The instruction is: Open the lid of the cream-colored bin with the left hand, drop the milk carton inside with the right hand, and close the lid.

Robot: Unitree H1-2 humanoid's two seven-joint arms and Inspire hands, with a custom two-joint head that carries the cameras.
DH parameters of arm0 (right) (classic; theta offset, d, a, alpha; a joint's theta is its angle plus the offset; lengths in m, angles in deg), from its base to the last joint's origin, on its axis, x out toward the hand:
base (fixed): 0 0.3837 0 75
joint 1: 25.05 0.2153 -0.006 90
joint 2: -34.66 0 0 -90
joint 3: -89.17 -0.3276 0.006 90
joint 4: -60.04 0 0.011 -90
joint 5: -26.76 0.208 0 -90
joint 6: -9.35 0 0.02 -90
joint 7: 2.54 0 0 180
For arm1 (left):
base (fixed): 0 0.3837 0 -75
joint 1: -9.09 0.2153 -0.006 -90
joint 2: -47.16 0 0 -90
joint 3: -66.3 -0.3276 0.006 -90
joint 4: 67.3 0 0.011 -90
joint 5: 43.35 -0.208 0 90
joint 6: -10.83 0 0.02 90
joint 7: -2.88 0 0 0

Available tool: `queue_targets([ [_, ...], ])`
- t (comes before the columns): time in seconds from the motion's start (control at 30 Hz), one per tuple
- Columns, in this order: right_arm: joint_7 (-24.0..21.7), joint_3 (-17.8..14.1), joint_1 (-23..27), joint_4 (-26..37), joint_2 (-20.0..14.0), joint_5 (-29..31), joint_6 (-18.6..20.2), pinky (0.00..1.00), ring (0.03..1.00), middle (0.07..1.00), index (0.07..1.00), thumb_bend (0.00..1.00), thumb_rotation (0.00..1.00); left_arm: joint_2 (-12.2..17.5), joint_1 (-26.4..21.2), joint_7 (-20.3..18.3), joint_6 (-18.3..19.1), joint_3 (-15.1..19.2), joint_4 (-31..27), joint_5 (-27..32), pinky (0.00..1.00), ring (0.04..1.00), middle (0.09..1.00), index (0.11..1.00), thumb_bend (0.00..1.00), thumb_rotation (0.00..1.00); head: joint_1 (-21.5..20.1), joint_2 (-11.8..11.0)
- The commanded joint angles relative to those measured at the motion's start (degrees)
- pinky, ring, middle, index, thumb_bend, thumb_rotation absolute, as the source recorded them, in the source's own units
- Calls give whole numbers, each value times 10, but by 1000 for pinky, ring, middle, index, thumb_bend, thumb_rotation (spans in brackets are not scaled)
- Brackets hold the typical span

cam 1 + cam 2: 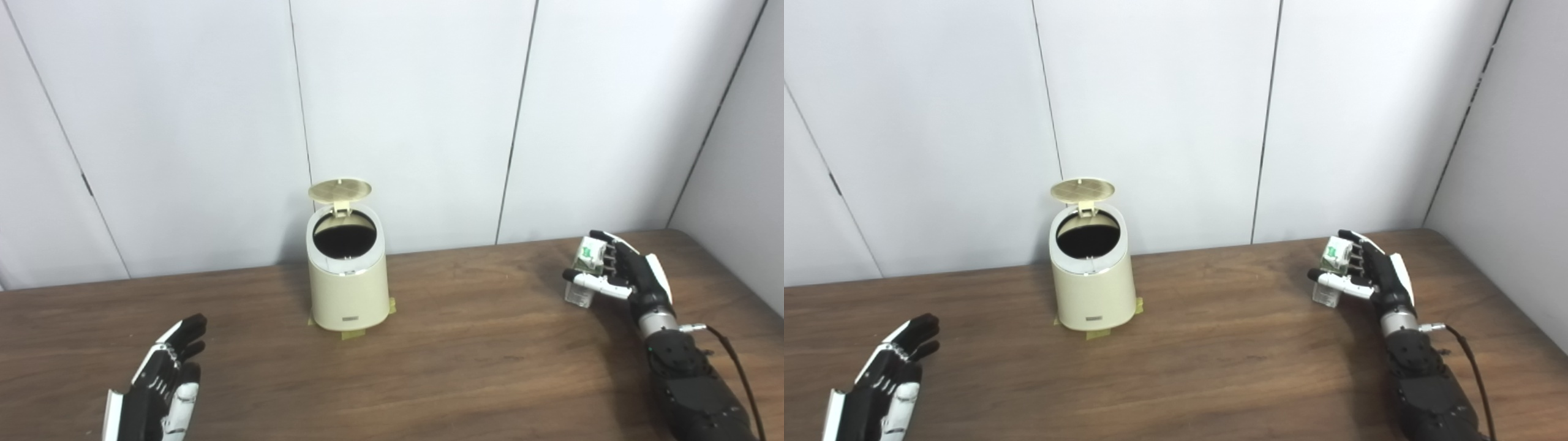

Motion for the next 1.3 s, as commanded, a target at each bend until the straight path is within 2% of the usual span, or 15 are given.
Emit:
queue_targets([
  [0.0, 7, -3, 36, 3, -25, 5, -31, 651, 705, 752, 781, 1000, 258, 8, 18, 3, -12, 4, 8, -14, 803, 839, 830, 811, 471, 708, 0, 0],
  [0.23, 10, -2, 36, -1, -27, 4, -32, 635, 692, 744, 771, 999, 249, 5, 18, 12, -9, 7, 5, -40, 812, 842, 827, 814, 451, 725, 1, 0],
  [0.4, 22, -2, 41, -16, -28, 2, -49, 606, 669, 717, 740, 937, 193, 3, 20, 12, -2, 7, 0, -43, 820, 849, 826, 814, 448, 708, 1, 2],
  [0.53, 63, 0, 49, -31, -24, -10, -57, 493, 566, 608, 629, 813, 41, 3, 21, 10, -3, 6, 1, -40, 818, 849, 823, 820, 424, 689, 2, 2],
  [0.57, 80, 4, 51, -35, -24, -18, -57, 473, 545, 587, 562, 669, 81, 3, 21, 11, -2, 7, 1, -41, 817, 847, 822, 819, 424, 684, 2, 2],
  [0.6, 98, 8, 52, -39, -24, -27, -57, 450, 522, 527, 509, 574, 26, 2, 20, 13, -1, 7, 1, -46, 813, 840, 820, 818, 423, 682, 2, 2],
  [0.67, 118, 13, 52, -41, -25, -33, -58, 433, 502, 506, 478, 533, 4, 1, 20, 16, 2, 8, -1, -55, 816, 836, 817, 820, 419, 695, 2, 1],
  [0.93, 142, 20, 56, -50, -26, -33, -57, 394, 465, 501, 471, 525, 0, -5, 18, 28, 13, 7, -4, -72, 813, 837, 814, 824, 415, 698, 2, 1],
  [1.17, 140, 21, 54, -47, -26, -32, -56, 383, 458, 500, 473, 526, 0, -1, 14, 32, 7, 4, 5, -78, 817, 838, 812, 824, 386, 699, 0, -1],
  [1.27, 126, 10, 51, -41, -23, -13, -58, 395, 464, 506, 467, 525, 0, 0, 15, 29, 14, 2, 5, -80, 826, 841, 812, 822, 388, 708, 0, -1],
])
